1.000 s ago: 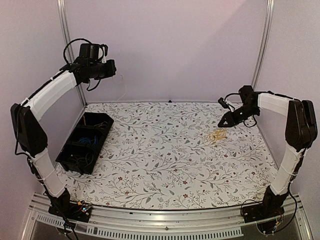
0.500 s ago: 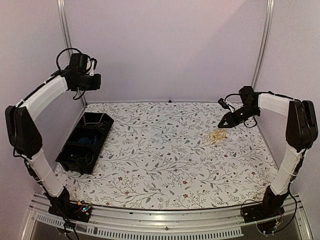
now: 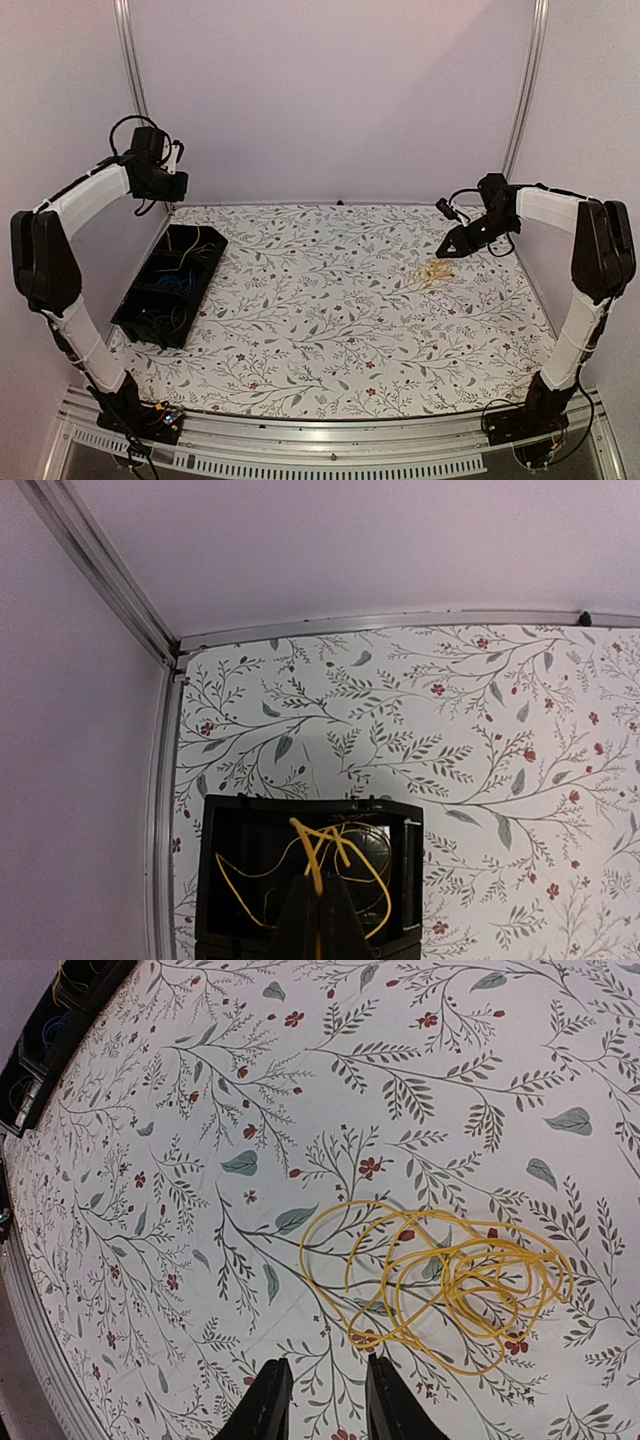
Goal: Untangle the cables
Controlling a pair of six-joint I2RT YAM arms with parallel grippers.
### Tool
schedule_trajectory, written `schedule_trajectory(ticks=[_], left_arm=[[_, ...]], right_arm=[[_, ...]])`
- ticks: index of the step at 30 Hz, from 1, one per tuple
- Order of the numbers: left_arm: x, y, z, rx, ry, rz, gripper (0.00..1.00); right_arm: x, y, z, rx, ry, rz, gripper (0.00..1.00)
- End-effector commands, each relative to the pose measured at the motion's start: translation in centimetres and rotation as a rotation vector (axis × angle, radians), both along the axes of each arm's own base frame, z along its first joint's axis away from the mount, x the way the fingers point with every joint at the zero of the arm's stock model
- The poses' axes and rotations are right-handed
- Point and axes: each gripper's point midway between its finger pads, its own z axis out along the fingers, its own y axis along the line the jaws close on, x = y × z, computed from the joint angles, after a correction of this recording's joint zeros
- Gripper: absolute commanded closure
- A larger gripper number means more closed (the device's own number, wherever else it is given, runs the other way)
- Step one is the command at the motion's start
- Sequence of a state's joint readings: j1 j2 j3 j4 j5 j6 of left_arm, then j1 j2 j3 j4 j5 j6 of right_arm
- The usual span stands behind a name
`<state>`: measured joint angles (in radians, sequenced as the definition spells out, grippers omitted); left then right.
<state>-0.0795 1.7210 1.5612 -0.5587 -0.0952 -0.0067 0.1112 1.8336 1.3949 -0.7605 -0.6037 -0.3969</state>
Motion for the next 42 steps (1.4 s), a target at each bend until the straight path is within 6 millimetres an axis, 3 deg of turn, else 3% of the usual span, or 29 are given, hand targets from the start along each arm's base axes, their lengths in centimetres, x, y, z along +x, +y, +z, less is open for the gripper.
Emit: schedule_trajectory(ticks=[1,8,11,14,19,24,35,42], left_arm=[[1.5,0.1,1.4,0.002,-0.047,-0.021,1.00],[2.4,-2.8,9.5,-0.169,-0.187,-0.102,1.00],[2.2,-3.5,11.6,-0.199,-0.226,-0.122,1.00],[2.1,-3.5,12.1,-0.200,-0.239,-0.127,1.00],[2.5,-3.2,9.6,-0.165,-0.199,-0.123,1.00],[2.7,-2.5,5.0,-0.125,-0.123,-0.117,1.00],[0.6,-0.2,-4.4,-0.063,0.068,-0.047,1.00],[-1.0,2.0,-11.2,0.027,0.311,0.032,1.00]], right_arm=[[-0.6,0.0,0.2,-0.008,-0.001,0.011,0.70],[-0.6,-0.1,0.3,-0.020,-0.009,0.012,0.70],[-0.5,-0.1,0.3,-0.018,-0.009,0.009,0.70],[-0.4,-0.1,0.3,-0.017,-0.007,0.008,0.70],[-0.2,-0.1,0.2,-0.017,-0.005,0.009,0.70],[-0.5,-0.2,-0.1,-0.022,0.002,0.010,0.70],[-0.9,-0.3,-0.5,-0.025,0.009,0.007,0.70],[-0.9,-0.3,-0.6,-0.026,0.010,0.008,0.70]])
